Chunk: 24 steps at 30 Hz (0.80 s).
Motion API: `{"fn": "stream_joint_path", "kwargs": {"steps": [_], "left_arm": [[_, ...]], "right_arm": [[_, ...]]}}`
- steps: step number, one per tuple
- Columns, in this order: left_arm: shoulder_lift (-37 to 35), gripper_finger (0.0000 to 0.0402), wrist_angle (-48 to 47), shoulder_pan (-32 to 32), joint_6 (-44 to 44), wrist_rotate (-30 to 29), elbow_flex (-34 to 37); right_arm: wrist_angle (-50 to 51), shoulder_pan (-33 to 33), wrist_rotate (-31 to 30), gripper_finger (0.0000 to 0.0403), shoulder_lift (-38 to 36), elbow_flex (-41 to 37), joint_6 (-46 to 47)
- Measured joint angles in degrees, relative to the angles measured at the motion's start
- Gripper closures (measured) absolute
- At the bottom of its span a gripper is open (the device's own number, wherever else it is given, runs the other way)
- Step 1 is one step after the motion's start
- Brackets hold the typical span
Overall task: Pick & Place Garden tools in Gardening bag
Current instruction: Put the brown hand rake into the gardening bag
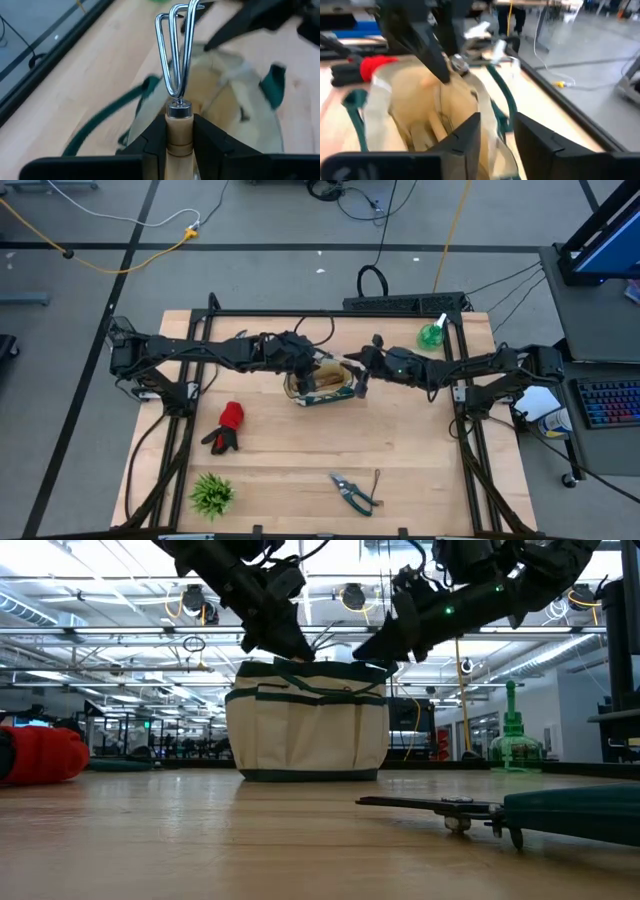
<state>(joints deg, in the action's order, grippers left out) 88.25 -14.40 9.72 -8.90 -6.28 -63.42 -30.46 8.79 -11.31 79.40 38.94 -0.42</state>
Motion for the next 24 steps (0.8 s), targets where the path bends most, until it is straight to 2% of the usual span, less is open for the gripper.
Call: {"fn": "stream_joint_path", "kwargs": {"steps": [7,11,16,24], "left_arm": [[0.0,0.0331,-4.8,-0.1,2.9,0.2,0.0],[0.0,0.0331,-5.1,-0.9,6.0,0.7,0.0],[0.0,0.0331,-5.1,-1.9,7.6,5.2,0.0],[2.4,0.0331,-4.4,-2.3,7.5,3.2,0.0]], "right_arm": [[6.4,0.0,-0.4,0.0261,0.0,0.0,0.2],[6.4,0.0,-0.5,0.0262,0.0,0.0,-0.5],[5.9,0.1,-0.5,0.027,0.0,0.0,-1.2],[5.5,0.1,-0.8,0.0273,0.0,0.0,-1.4]]}}
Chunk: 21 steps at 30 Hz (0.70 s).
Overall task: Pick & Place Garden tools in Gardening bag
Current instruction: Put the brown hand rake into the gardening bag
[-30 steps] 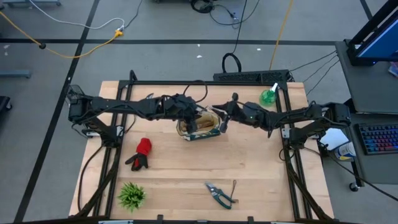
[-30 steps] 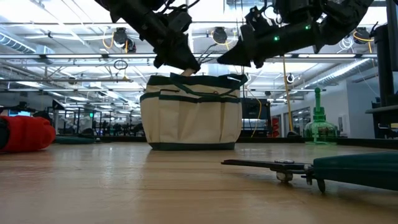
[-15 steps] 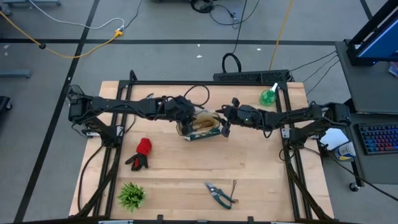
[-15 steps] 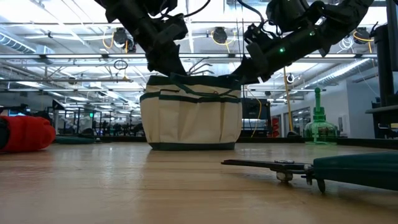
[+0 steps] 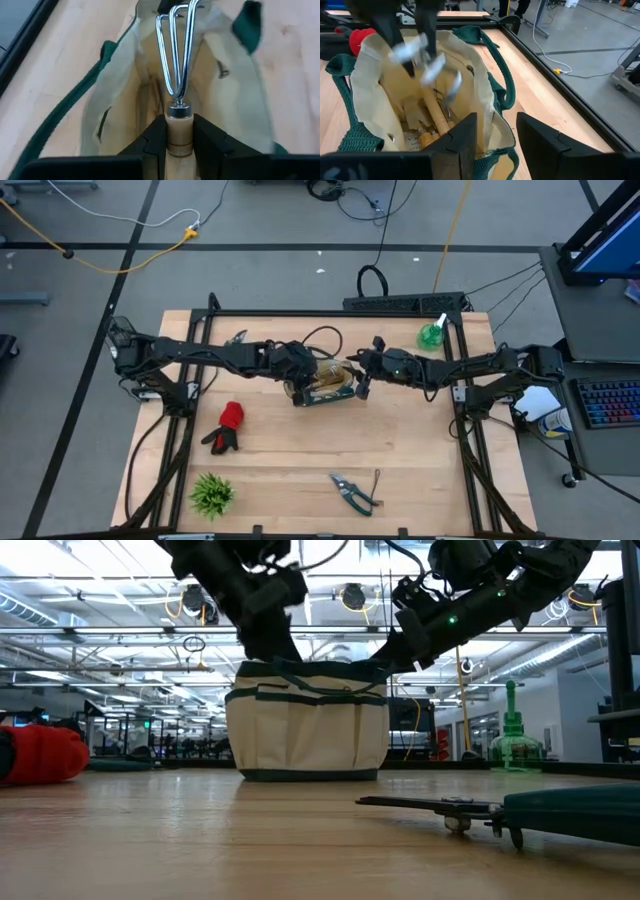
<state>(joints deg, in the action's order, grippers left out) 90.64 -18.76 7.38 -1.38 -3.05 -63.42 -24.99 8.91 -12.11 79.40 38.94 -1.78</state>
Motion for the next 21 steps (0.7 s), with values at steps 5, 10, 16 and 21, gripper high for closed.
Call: {"fn": "stream_joint_path", "kwargs": {"steps": [5,10,16,21], "left_arm": [[3.4,0.0331,-0.4,0.1,1.0,0.0,0.1],[4.5,0.0331,-0.7,0.9,1.1,0.0,0.1],[4.5,0.0331,-0.8,3.5,1.2,0.1,0.1],[6.2,0.0331,-1.1,5.2,4.2,2.3,0.0]], "right_arm": [[0.0,0.0,0.0,0.0273,0.0,0.0,0.0],[0.0,0.0,-0.1,0.0273,0.0,0.0,-0.4],[0.0,0.0,0.1,0.0273,0.0,0.0,-0.4],[0.0,0.0,0.1,0.0273,0.0,0.0,-0.4]]}}
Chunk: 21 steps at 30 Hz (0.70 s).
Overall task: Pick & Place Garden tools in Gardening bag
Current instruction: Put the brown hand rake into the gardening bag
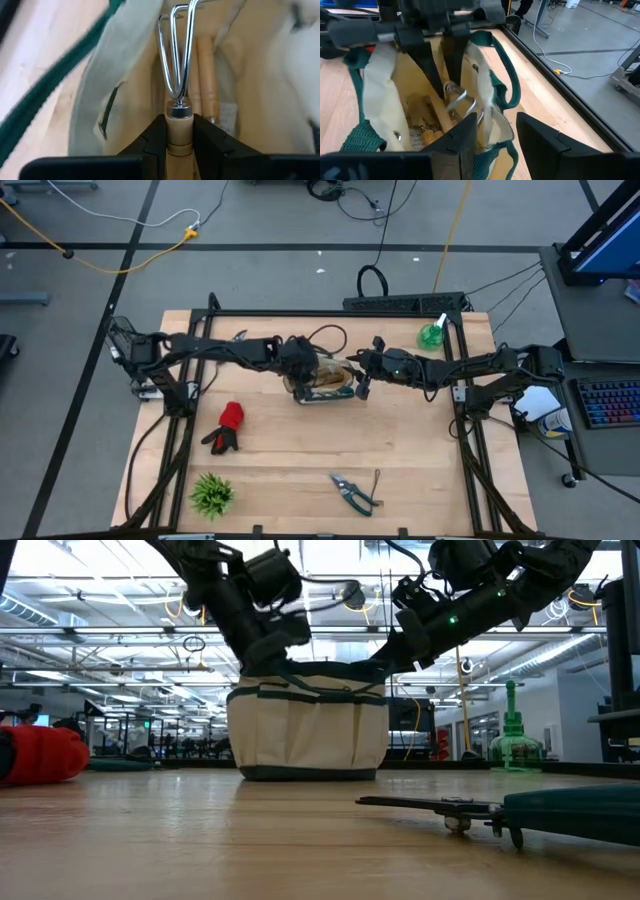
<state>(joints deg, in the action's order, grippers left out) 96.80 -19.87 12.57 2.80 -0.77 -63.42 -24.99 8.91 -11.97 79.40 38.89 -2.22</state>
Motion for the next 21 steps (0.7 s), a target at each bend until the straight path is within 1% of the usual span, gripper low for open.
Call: {"fn": "stream_joint_path", "kwargs": {"steps": [7,15,21], "left_arm": [[4.3,0.0331,0.6,0.2,1.4,0.4,-0.2],[4.4,0.033,0.6,1.3,-0.5,0.5,-0.1],[4.5,0.0294,0.5,1.7,-0.3,0.3,0.0]], "right_arm": [[0.0,0.0,0.0,0.0273,0.0,0.0,0.0],[0.0,0.0,0.0,0.0273,0.0,0.0,0.0],[0.0,0.0,0.0,0.0273,0.0,0.0,0.0]]}}
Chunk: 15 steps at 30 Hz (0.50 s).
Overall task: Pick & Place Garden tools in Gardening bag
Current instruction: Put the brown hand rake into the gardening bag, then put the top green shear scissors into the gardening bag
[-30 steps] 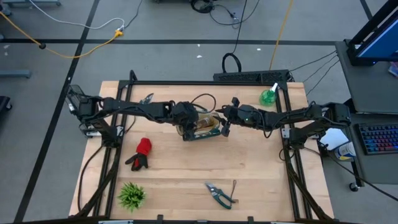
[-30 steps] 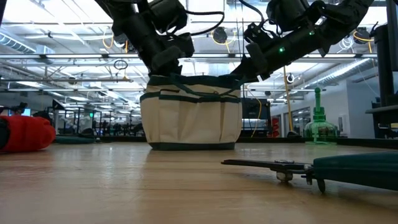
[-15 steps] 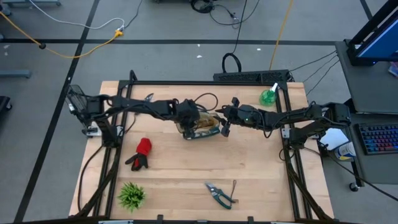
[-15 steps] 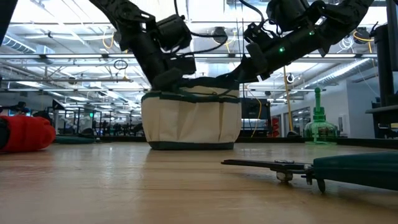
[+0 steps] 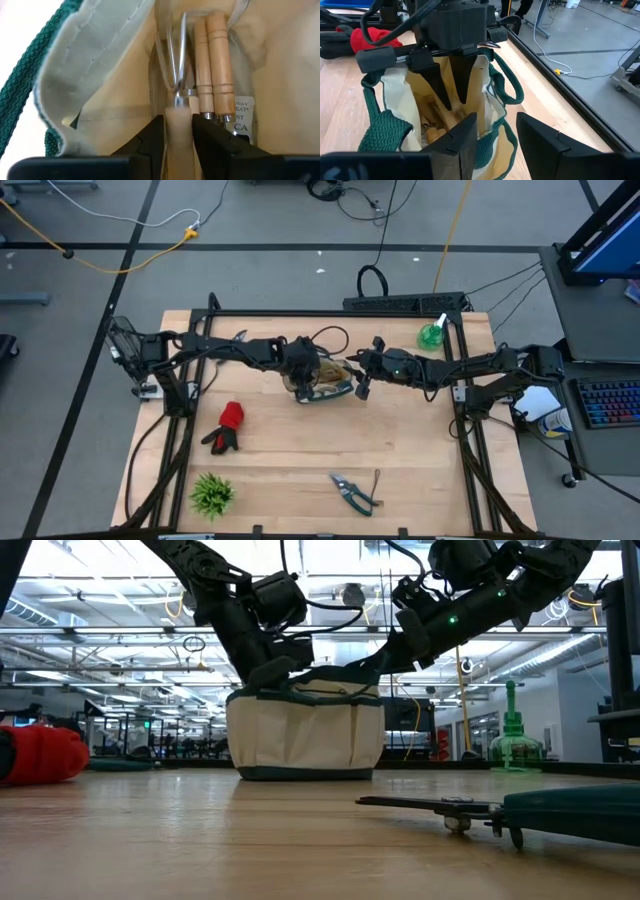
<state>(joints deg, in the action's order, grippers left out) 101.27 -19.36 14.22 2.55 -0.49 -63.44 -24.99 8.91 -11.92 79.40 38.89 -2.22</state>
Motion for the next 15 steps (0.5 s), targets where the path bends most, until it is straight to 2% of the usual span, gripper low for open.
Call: {"fn": "stream_joint_path", "kwargs": {"steps": [15], "left_arm": [[0.0,0.0278,0.2,-0.4,0.8,-2.8,0.0]], "right_arm": [[0.0,0.0,0.0,0.0273,0.0,0.0,0.0]]}}
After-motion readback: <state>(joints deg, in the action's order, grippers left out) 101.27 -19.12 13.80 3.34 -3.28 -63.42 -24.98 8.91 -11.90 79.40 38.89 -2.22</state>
